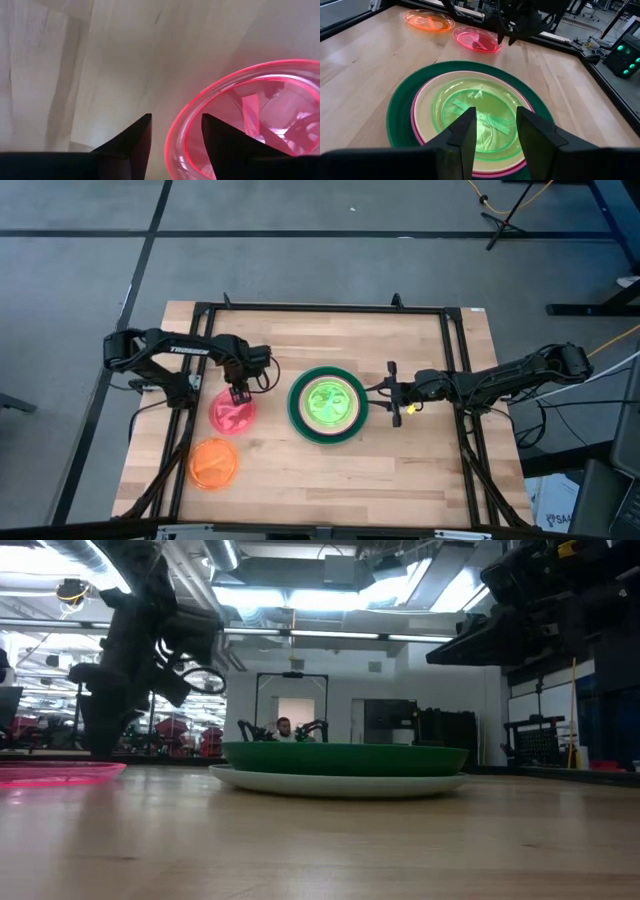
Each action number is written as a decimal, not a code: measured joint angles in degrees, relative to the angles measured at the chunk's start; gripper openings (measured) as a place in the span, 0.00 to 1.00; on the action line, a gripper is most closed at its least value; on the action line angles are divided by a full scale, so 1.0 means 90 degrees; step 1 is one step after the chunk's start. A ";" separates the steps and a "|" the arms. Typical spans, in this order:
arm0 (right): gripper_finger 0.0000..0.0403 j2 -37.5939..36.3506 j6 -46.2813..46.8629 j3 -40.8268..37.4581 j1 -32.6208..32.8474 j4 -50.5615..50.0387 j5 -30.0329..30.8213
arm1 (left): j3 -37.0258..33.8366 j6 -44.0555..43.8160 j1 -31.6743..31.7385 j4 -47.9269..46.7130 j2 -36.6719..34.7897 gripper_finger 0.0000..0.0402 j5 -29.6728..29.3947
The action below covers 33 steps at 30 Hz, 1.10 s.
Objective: Stack plastic plates
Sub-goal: Stack the red plate on the green plate
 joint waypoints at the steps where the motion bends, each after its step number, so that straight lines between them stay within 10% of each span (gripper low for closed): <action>1: 0.33 0.0000 0.0000 0.0000 0.0001 -0.0002 0.0000 | 0.0000 0.0056 0.0037 0.0000 0.0052 0.41 0.0017; 22: 0.33 0.0000 0.0002 0.0000 0.0001 -0.0032 0.0000 | 0.0000 0.0320 0.0088 0.0127 0.0392 0.41 0.0398; 33: 0.33 -0.0001 0.0002 0.0000 0.0000 -0.0054 0.0000 | 0.0027 0.0554 0.0090 0.0260 0.0871 0.24 0.0593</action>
